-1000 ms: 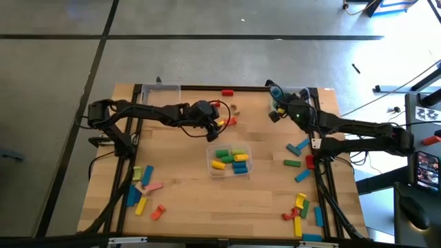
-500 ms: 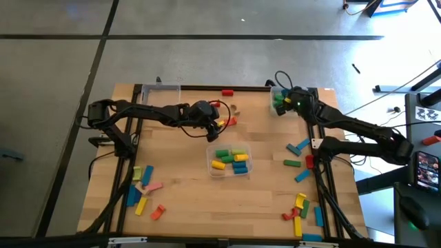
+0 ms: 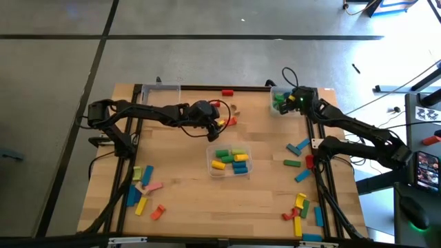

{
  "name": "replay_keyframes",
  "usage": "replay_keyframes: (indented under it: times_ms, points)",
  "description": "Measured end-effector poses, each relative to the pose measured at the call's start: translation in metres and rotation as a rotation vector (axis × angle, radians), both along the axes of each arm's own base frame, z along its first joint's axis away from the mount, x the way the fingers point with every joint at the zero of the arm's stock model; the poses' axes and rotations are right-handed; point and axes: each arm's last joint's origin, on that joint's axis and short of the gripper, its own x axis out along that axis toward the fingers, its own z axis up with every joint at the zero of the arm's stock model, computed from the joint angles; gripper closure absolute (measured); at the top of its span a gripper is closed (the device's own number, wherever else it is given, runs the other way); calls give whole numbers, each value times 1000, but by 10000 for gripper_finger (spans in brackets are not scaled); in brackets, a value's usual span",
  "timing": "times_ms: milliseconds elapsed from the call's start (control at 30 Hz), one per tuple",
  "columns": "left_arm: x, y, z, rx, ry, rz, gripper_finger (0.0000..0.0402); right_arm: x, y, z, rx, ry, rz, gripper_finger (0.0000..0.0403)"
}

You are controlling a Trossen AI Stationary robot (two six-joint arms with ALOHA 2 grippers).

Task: Sort blocks by size
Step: Put the blue arch block into the top right transparent bin

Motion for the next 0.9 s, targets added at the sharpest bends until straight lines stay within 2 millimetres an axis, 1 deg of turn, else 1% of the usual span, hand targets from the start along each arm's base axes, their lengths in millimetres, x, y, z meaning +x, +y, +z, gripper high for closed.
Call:
replay_keyframes:
  times_ms: [367, 467, 533, 733, 900]
  points:
    - [0, 0, 0, 14, 11, -14, 176, 0, 0, 0, -9, 15, 15, 260]
    - [-1, 0, -1, 5, 14, -12, 176, 0, 0, 0, -8, 17, 15, 252]
    - [-1, 0, -1, 1, 12, -13, 176, 0, 0, 0, -7, 28, 21, 234]
    - [0, -1, -1, -2, 12, -35, 176, 1, 0, 0, -16, 36, 29, 158]
    - [0, -1, -3, 2, 21, -40, 176, 3, 0, 5, -36, -18, 85, 123]
